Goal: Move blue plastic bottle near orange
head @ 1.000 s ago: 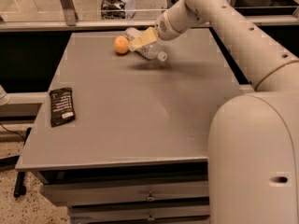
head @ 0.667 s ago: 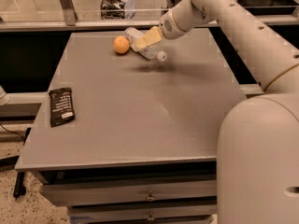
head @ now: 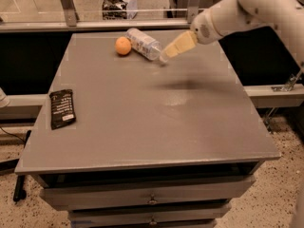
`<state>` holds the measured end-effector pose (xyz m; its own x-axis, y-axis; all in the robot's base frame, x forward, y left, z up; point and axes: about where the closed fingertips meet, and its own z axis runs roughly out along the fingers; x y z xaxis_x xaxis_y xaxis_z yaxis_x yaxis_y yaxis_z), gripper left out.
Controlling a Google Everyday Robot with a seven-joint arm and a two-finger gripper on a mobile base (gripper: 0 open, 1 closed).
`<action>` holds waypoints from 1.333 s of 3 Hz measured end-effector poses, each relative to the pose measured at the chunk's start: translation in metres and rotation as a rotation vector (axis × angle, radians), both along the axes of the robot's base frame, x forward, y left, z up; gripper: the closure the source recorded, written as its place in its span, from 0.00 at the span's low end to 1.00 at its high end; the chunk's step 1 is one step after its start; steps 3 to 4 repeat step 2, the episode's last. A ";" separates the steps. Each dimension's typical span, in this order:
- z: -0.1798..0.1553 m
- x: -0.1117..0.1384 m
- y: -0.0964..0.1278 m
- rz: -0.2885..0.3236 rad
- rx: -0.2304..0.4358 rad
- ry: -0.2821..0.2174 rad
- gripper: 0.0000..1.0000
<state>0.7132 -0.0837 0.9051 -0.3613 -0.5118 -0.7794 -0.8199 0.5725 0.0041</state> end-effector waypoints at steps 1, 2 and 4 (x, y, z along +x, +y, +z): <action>0.014 -0.042 -0.046 0.057 0.041 -0.078 0.00; 0.025 -0.084 -0.121 0.052 0.050 -0.170 0.00; 0.025 -0.084 -0.121 0.052 0.050 -0.170 0.00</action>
Offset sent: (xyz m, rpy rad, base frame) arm -0.1414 -0.2389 0.0390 0.0497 -0.2844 0.0003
